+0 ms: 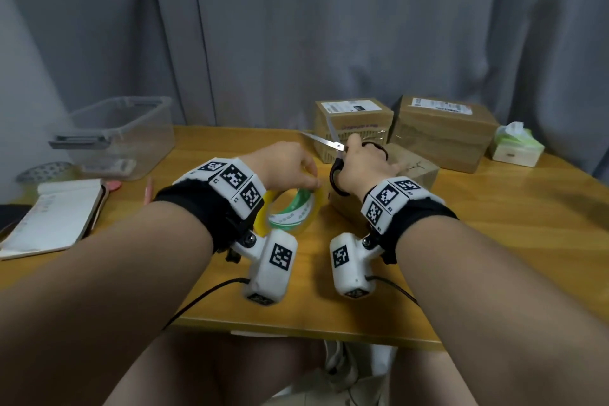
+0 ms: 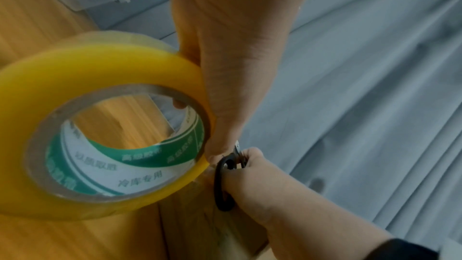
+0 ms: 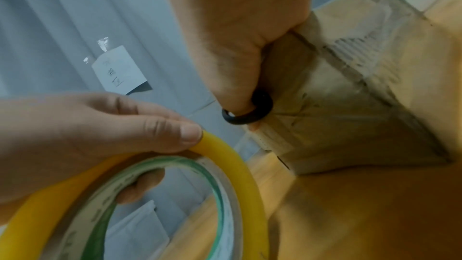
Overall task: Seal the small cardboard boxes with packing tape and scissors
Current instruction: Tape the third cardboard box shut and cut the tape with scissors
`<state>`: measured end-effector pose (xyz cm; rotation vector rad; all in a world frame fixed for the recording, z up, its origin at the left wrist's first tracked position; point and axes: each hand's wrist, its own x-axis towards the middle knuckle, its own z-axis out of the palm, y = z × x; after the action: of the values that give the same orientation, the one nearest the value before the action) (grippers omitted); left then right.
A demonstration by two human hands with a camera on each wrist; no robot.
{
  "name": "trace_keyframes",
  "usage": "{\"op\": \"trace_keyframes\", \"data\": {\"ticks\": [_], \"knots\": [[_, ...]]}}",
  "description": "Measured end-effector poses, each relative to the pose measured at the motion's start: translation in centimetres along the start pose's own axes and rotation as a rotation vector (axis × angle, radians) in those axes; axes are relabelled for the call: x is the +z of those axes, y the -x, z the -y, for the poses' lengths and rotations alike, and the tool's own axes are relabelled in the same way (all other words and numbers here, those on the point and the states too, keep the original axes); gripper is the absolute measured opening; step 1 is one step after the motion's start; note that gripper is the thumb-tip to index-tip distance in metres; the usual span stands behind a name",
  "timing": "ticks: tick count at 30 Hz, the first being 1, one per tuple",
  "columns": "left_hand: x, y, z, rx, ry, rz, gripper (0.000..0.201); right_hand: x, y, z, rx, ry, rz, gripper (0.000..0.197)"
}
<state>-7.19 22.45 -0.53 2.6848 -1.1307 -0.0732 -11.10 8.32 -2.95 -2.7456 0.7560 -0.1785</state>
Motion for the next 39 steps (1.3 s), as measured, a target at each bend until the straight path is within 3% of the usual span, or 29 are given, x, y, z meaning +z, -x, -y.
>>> {"op": "trace_keyframes", "data": {"ticks": [7, 18, 22, 25, 26, 28, 30, 32, 37, 39], "knots": [[-0.4, 0.7, 0.7, -0.068, -0.081, 0.174, 0.028, 0.3, -0.3, -0.3, -0.014, -0.08, -0.025, 0.048], [0.2, 0.0, 0.8, -0.102, 0.009, 0.04, 0.029, 0.6, -0.7, 0.1, -0.035, 0.004, -0.047, 0.041], [-0.2, -0.4, 0.5, -0.161, 0.094, 0.03, 0.043, -0.5, -1.3, -1.6, -0.127, -0.261, 0.0, 0.046], [-1.0, -0.8, -0.3, -0.192, 0.068, 0.042, 0.038, -3.2, 0.0, -2.5, -0.216, -0.502, -0.007, 0.048], [-1.3, -0.9, -0.5, -0.193, 0.042, 0.058, 0.037, -4.3, 0.7, -2.8, -0.242, -0.546, 0.044, 0.051], [-1.5, -1.2, -0.8, -0.211, -0.01, 0.075, 0.035, -6.0, 2.3, -3.4, -0.251, -0.528, 0.306, 0.054], [-1.1, -1.7, -0.9, -0.238, -0.018, 0.059, 0.033, -6.9, 3.6, -4.3, -0.145, -0.425, 0.623, 0.056], [-0.6, -2.1, -0.9, -0.259, 0.009, 0.05, 0.032, -6.9, 4.4, -5.3, -0.04, -0.295, 0.804, 0.068], [0.0, -2.6, -0.7, -0.293, 0.149, 0.025, 0.028, -5.3, 4.9, -5.9, 0.06, -0.207, 0.838, 0.091], [0.1, -2.8, -0.6, -0.309, 0.172, 0.026, 0.031, -4.5, 4.9, -5.2, 0.073, -0.234, 0.811, 0.089]]}}
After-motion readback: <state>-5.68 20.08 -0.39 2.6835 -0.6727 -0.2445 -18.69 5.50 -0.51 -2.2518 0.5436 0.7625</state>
